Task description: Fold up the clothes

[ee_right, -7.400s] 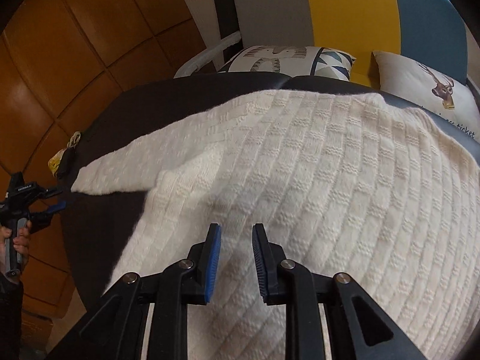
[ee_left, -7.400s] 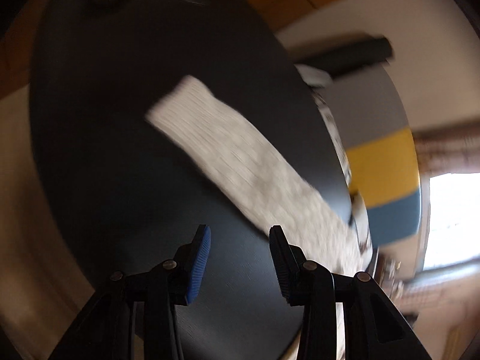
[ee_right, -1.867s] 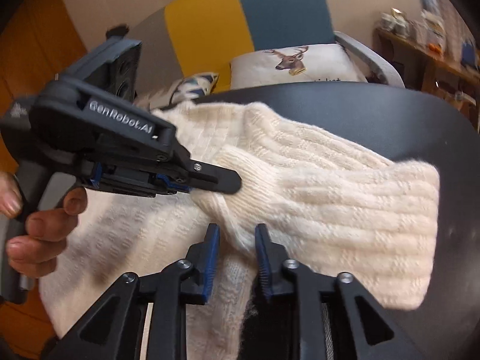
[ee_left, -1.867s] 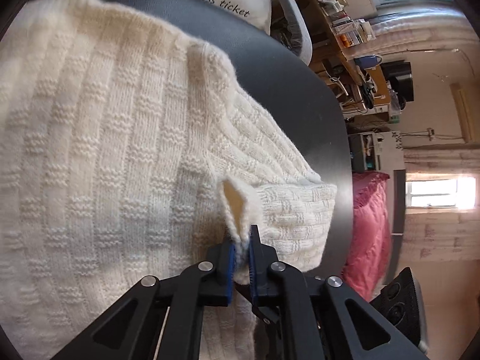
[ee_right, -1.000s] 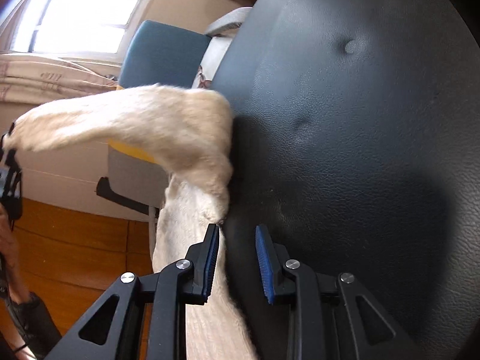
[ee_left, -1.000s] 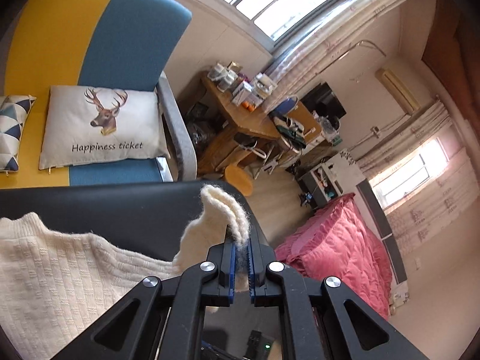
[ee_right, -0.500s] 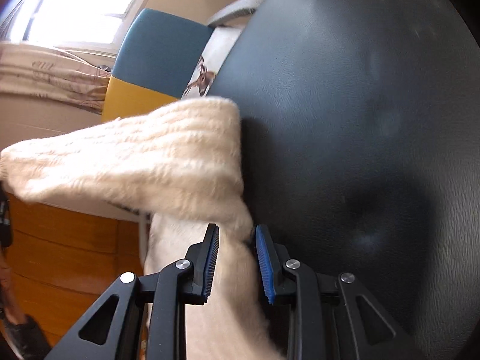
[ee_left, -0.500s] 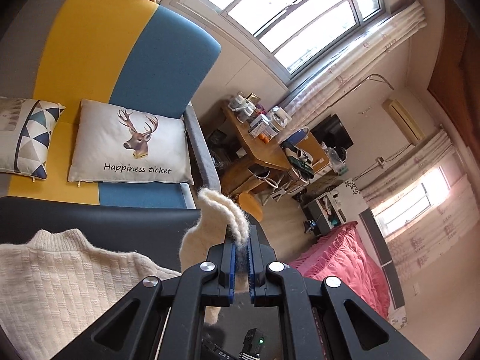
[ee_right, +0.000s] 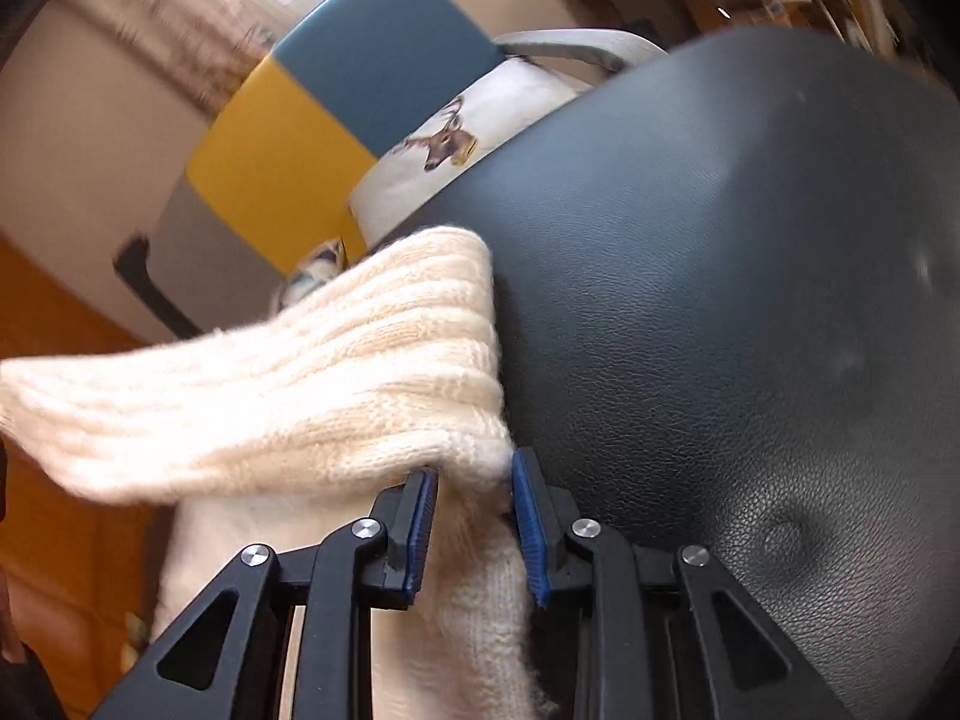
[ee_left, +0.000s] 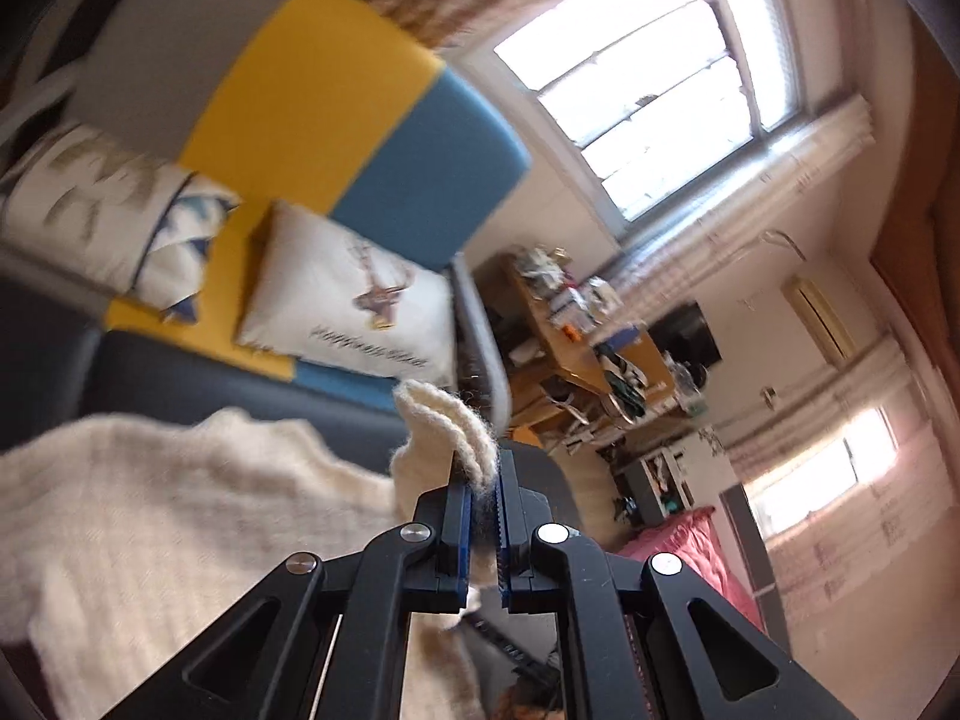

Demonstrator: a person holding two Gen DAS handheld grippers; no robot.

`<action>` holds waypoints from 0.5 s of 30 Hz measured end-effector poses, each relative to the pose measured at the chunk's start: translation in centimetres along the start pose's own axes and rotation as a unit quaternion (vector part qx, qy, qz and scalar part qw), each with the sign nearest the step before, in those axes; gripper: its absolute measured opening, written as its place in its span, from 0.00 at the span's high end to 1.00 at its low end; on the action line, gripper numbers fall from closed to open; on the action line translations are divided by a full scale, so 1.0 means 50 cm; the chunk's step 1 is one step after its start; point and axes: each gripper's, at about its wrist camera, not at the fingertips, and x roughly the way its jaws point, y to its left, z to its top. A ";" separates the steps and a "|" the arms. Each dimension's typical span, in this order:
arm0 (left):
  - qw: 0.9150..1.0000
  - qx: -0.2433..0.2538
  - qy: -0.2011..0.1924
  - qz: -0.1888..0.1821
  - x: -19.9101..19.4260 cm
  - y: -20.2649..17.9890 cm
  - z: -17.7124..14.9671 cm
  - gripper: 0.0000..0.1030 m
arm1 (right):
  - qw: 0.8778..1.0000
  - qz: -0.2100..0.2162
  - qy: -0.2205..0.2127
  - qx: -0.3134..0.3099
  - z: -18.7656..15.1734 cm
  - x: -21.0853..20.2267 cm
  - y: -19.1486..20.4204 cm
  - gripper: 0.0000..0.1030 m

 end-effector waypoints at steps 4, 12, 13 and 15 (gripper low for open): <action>0.996 -0.063 0.016 0.061 -0.011 0.165 -0.064 0.94 | 0.999 -0.026 0.017 -0.042 -0.015 0.016 0.020 0.74; 0.980 -0.117 0.051 0.154 0.038 0.354 -0.152 0.94 | 0.987 -0.082 0.006 -0.141 -0.032 0.003 0.070 0.75; 0.983 -0.116 0.043 0.139 0.032 0.354 -0.150 0.94 | 0.985 -0.082 0.002 -0.151 -0.032 -0.002 0.076 0.75; 0.987 -0.095 0.021 0.125 0.017 0.334 -0.136 0.94 | 0.983 -0.087 0.010 -0.164 -0.031 0.003 0.084 0.75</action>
